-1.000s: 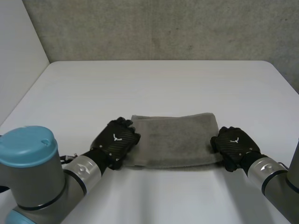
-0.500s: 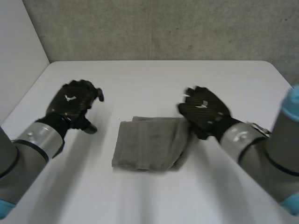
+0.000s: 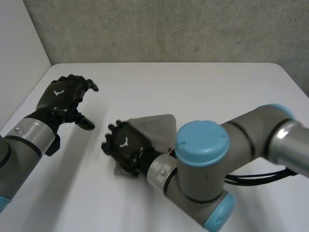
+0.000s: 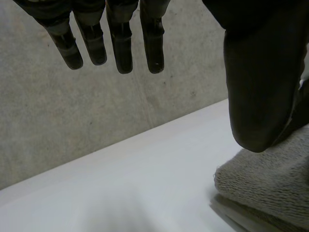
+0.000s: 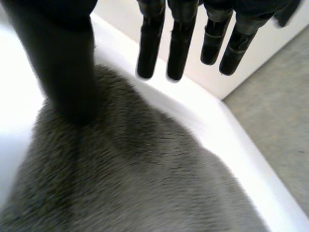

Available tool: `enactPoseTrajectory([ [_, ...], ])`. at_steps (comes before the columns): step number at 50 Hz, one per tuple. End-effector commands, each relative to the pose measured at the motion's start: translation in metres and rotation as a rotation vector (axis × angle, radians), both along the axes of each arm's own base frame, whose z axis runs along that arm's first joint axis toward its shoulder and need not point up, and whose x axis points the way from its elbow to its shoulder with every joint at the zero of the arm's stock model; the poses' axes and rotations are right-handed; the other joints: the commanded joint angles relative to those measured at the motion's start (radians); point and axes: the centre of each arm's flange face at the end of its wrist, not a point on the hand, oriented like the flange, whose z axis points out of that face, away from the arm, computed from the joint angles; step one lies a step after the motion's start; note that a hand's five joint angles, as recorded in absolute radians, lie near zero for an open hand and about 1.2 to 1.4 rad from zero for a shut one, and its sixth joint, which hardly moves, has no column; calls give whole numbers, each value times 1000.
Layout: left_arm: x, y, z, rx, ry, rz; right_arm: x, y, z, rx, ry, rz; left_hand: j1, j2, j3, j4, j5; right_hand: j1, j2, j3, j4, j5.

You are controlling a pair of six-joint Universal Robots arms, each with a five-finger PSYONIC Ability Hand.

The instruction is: Fold the towel.

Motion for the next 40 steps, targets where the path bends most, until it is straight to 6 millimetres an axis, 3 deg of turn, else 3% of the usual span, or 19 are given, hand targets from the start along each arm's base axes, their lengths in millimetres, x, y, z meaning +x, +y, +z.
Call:
enactPoseTrajectory([
  [1,-12,-6,4,-8,13,-28,-37,-20,48,63,-123,-135,-98,-73,-51,-59,-31,-431,-445,-43,-76,-425],
  [5,-32,-1,8,13,72,-89,-69,-35,67,180,-222,-249,-107,-82,-51,-59,-39,-431,-445,-43,-76,-425],
  [9,-44,3,2,60,116,-123,-85,-48,65,271,-261,-325,-107,-82,-51,-59,-39,-431,-445,-43,-76,-425],
  [14,-64,19,-19,142,113,-186,-97,-66,56,375,-298,-405,-107,-82,-51,-59,-39,-431,-445,-43,-76,-425],
  [18,-76,31,-34,182,84,-228,-96,-84,30,477,-283,-458,-107,-82,-51,-59,-39,-431,-445,-43,-76,-425],
  [20,-80,36,-53,236,59,-244,-94,-88,22,514,-270,-471,-104,-79,-51,-59,-36,-431,-445,-43,-76,-425],
  [27,-82,39,-80,310,15,-245,-86,-104,-24,681,-210,-541,-104,-79,-51,-59,-36,-431,-445,-43,-76,-425],
  [32,-77,35,-90,307,-59,-237,-83,-107,-43,705,-193,-581,-101,-76,-51,-59,-33,-431,-445,-43,-76,-425],
  [36,-58,20,-95,266,-160,-150,-80,-106,-47,698,-192,-597,-101,-76,-51,-59,-33,-431,-445,-43,-76,-425],
  [40,-52,18,-99,255,-210,-115,-77,-104,-47,679,-190,-610,-101,-76,-51,-59,-33,-431,-445,-43,-76,-425],
])
